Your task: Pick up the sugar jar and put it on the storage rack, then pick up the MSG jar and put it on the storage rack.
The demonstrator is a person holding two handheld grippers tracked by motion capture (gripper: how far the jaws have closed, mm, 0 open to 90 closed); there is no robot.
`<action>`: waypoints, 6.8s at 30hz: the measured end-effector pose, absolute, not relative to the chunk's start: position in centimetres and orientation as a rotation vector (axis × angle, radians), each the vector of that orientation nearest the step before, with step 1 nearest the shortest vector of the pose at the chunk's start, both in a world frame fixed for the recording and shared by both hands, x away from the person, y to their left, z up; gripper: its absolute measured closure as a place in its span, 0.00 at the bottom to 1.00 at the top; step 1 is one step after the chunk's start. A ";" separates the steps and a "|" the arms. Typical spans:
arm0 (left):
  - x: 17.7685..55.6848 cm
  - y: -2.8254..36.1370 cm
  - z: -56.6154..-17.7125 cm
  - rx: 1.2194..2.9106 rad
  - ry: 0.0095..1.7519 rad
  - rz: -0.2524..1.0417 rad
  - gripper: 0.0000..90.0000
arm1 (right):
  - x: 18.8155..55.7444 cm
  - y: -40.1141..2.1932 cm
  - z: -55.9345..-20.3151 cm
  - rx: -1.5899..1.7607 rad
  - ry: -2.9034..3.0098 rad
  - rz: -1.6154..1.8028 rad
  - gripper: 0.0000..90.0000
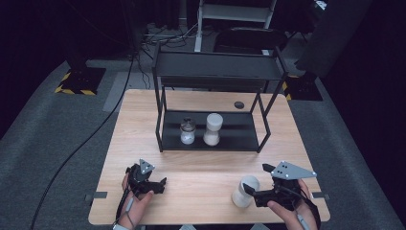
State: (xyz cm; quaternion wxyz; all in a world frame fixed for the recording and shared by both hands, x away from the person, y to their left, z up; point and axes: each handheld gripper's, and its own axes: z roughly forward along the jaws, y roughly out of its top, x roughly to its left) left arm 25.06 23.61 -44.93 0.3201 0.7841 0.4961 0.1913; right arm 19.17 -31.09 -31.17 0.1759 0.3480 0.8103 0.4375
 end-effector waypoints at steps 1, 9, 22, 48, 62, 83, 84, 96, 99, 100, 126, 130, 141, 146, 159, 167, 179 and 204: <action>25.1 23.6 -44.9 2.061 1.304 0.503 0.00 | 19.1 -31.1 -31.4 0.983 2.297 1.237 0.06; 25.1 23.6 -44.9 2.062 1.304 0.502 0.00 | 19.1 -31.0 -33.5 0.985 2.316 1.219 0.06; 25.1 23.6 -44.9 2.060 1.303 0.506 0.00 | 19.4 -31.0 -36.2 1.009 2.344 1.183 0.09; 25.1 23.6 -44.9 2.061 1.303 0.506 0.00 | 20.0 -30.9 -37.5 0.990 2.362 1.162 0.38; 25.1 23.6 -44.9 2.061 1.302 0.505 0.00 | 20.5 -32.1 -35.2 0.985 2.305 1.194 0.38; 25.1 23.6 -44.9 2.060 1.303 0.505 0.00 | 23.3 -32.7 -32.8 0.970 2.276 1.214 0.38; 25.1 23.6 -44.9 2.060 1.303 0.505 0.00 | 23.4 -32.7 -32.8 0.966 2.277 1.213 0.38; 25.1 23.6 -44.9 2.060 1.303 0.505 0.00 | 25.5 -32.8 -31.8 0.961 2.266 1.218 0.38; 25.1 23.6 -44.9 2.060 1.303 0.505 0.00 | 26.2 -32.8 -31.6 0.965 2.261 1.218 0.38; 25.1 23.6 -45.0 2.060 1.303 0.505 0.00 | 26.4 -32.8 -31.5 0.966 2.258 1.218 0.38; 25.1 23.5 -45.0 2.059 1.304 0.507 0.00 | 33.5 -31.1 -31.2 1.001 2.246 1.230 0.37; 25.1 23.5 -45.0 2.059 1.304 0.507 0.00 | 34.6 -30.7 -31.3 1.007 2.249 1.226 0.38; 25.1 23.5 -45.0 2.057 1.308 0.510 0.00 | 37.2 -29.3 -32.1 1.036 2.235 1.208 0.37; 25.1 23.5 -45.0 2.056 1.309 0.510 0.00 | 38.0 -28.6 -32.9 1.051 2.220 1.192 0.37; 25.1 23.4 -45.0 2.056 1.309 0.511 0.00 | 39.5 -27.3 -35.2 1.074 2.218 1.178 0.37; 25.1 23.4 -45.0 2.056 1.310 0.511 0.00 | 39.9 -26.9 -36.0 1.094 2.224 1.168 0.37; 25.1 23.5 -45.0 2.056 1.309 0.510 0.00 | 40.2 -26.9 -36.8 1.109 2.231 1.163 0.37; 25.1 23.4 -45.0 2.056 1.311 0.511 0.00 | 38.3 -29.1 -33.6 1.066 2.184 1.269 0.13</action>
